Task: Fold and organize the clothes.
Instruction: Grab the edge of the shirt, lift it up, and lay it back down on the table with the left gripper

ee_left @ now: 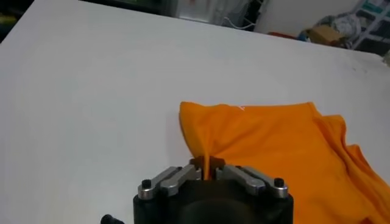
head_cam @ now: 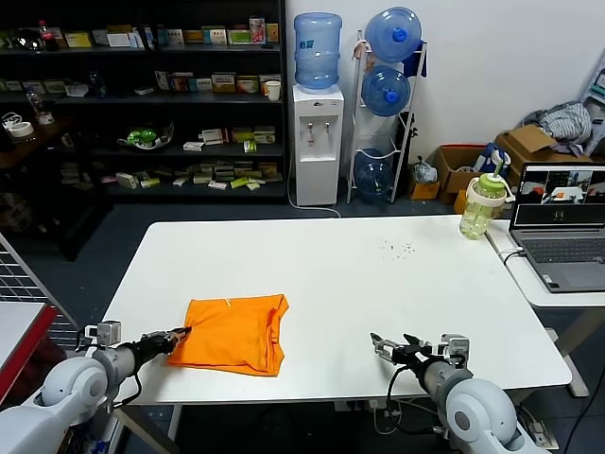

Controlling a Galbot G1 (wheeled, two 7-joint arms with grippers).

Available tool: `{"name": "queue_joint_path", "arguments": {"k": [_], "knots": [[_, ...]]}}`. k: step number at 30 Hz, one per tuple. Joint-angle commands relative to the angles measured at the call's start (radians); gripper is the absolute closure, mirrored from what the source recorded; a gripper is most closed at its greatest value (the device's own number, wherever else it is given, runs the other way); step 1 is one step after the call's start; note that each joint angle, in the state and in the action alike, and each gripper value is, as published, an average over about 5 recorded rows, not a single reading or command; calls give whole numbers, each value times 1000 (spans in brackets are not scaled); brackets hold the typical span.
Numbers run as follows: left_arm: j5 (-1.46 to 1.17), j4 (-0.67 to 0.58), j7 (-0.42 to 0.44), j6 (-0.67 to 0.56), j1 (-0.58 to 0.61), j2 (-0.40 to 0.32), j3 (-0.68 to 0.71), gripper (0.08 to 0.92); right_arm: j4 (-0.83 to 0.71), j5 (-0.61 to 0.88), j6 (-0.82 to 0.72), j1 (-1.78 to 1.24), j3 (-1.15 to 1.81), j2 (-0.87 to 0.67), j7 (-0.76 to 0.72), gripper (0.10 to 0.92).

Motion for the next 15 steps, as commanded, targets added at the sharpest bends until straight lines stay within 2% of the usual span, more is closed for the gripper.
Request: {"name": "queue_joint_path", "arguments": {"k": [1,5,10,15], "knots": [[-10,-26,-23,-7,13,-5,-17,830,3,-1,2,-1,3,1,-1,203],[25,-102,-93,-22,41,-15,-66,903,8,-12,23,-5,16,8,-20,203],[178,-261,-223,-59,150,-35,-204,906,5,-104,108,-13,37,14,-85,203],[216,-359,-323,-52,286,-24,-379,906,-10,-203,169,-14,56,17,-133,203]]}}
